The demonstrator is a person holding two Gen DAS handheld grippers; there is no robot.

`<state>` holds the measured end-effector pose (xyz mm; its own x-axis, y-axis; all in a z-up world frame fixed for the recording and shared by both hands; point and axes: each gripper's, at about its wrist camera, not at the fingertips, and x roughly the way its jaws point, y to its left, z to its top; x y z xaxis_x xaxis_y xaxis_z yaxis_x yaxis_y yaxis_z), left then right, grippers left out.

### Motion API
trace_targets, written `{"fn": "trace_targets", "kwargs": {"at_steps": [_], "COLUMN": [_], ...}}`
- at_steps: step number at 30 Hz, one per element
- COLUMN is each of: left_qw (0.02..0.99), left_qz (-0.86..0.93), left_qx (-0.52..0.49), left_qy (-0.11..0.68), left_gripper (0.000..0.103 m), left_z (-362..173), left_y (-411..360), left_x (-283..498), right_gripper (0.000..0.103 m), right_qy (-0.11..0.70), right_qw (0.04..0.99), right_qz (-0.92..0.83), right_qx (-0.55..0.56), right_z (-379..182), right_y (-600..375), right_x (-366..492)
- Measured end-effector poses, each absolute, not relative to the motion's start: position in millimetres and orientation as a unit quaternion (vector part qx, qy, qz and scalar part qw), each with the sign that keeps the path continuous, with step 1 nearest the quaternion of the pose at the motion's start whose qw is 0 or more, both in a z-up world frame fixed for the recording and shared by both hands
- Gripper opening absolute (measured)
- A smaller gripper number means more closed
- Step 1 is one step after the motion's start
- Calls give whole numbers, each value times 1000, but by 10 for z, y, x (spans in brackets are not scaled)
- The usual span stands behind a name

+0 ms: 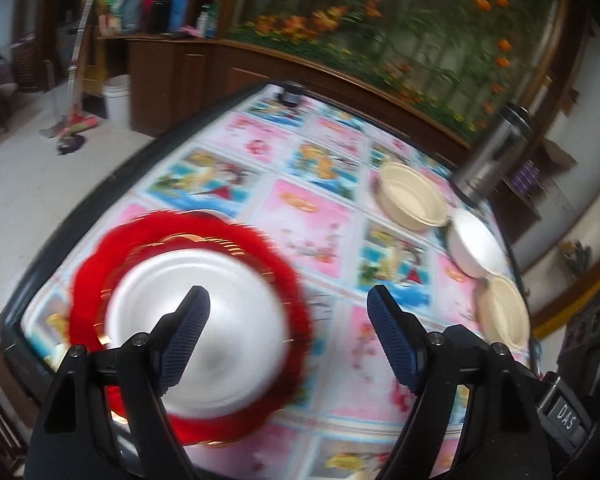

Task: Organize plates and bowls

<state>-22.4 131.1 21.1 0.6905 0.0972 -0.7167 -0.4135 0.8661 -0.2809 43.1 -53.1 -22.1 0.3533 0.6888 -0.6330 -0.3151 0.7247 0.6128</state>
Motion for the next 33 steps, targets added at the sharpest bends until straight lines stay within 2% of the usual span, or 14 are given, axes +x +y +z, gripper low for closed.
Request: {"fn": "trace_targets", "kwargs": {"at_steps": [10, 24, 29, 33], "left_qw": [899, 856, 847, 838], "left_qz": [117, 142, 134, 135], "left_qx": [-163, -174, -186, -200], "left_qy": [390, 465, 480, 489], "left_gripper": [81, 81, 81, 81], "left_z": [411, 65, -66, -181], "left_y": [970, 1036, 1047, 1095], "left_x": [653, 1881, 2208, 2435], "right_gripper": [97, 97, 94, 84], "right_qy": [458, 487, 492, 504], "right_qw": [801, 767, 767, 758], "right_qz": [266, 232, 218, 216], "right_qx": [280, 346, 349, 352], "right_z": [-131, -358, -401, -501], "right_y": [-1132, -1138, -1053, -985], "right_x": [1003, 2061, 2410, 2613]}}
